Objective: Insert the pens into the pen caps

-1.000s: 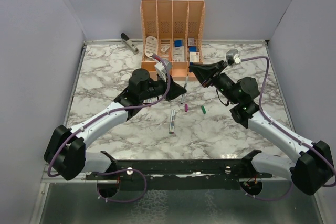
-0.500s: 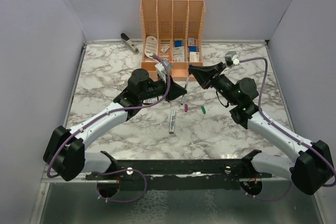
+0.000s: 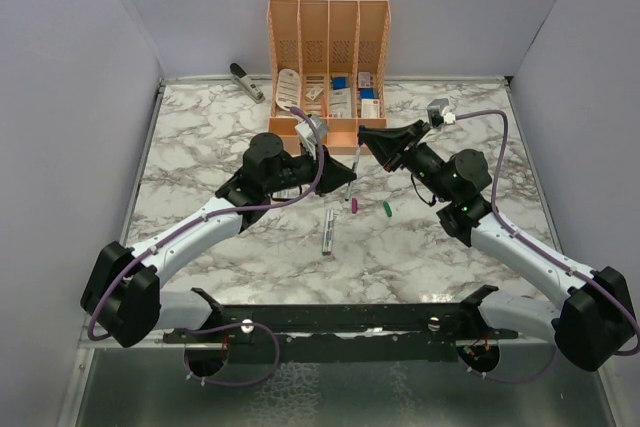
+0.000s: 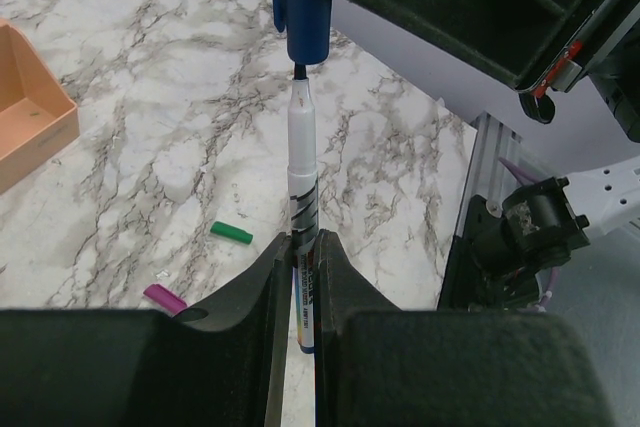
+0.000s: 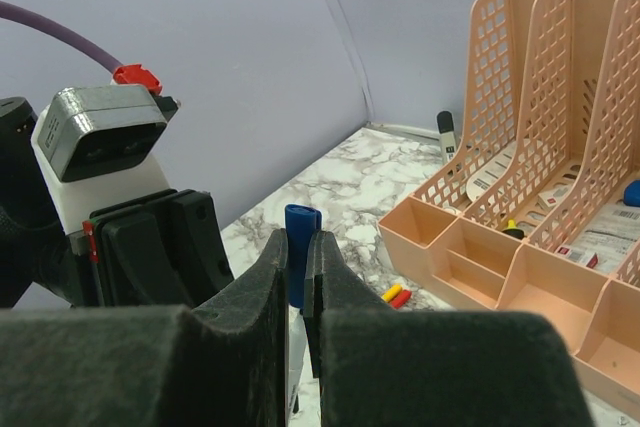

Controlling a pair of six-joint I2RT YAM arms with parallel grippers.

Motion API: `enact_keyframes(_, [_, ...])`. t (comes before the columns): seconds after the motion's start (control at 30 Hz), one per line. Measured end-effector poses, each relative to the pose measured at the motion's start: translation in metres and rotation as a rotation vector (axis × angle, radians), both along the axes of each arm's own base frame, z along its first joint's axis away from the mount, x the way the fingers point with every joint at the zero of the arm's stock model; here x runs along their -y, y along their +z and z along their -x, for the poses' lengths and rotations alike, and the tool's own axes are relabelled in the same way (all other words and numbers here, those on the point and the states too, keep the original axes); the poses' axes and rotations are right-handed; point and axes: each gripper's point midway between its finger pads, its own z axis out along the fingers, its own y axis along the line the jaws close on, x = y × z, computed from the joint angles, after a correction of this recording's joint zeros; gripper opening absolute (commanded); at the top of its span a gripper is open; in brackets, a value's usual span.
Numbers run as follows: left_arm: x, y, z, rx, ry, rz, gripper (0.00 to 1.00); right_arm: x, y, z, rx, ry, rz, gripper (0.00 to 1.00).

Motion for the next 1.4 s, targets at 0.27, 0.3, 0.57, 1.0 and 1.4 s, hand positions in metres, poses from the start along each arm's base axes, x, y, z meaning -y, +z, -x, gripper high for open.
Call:
enact_keyframes(0.27, [0.000, 0.002, -0.001, 0.013, 0.000, 0.006, 0.00, -0.001, -0.001, 0.001, -0.008, 0.006, -0.004, 0.02])
enact_keyframes(0.3, [0.000, 0.003, -0.001, 0.015, 0.000, 0.008, 0.00, -0.001, -0.002, 0.001, -0.009, 0.006, -0.004, 0.02])
enact_keyframes(0.57, [0.000, 0.005, 0.000, 0.023, 0.000, 0.013, 0.00, -0.001, -0.004, 0.001, -0.019, 0.009, -0.005, 0.02])
enact_keyframes(1.0, [-0.003, 0.016, -0.007, 0.040, 0.050, 0.039, 0.00, -0.010, -0.009, 0.005, -0.040, 0.069, -0.016, 0.02])
enact_keyframes(1.4, [-0.004, 0.026, -0.018, 0.027, 0.131, 0.083, 0.00, -0.014, -0.011, 0.003, -0.043, 0.085, -0.027, 0.02])
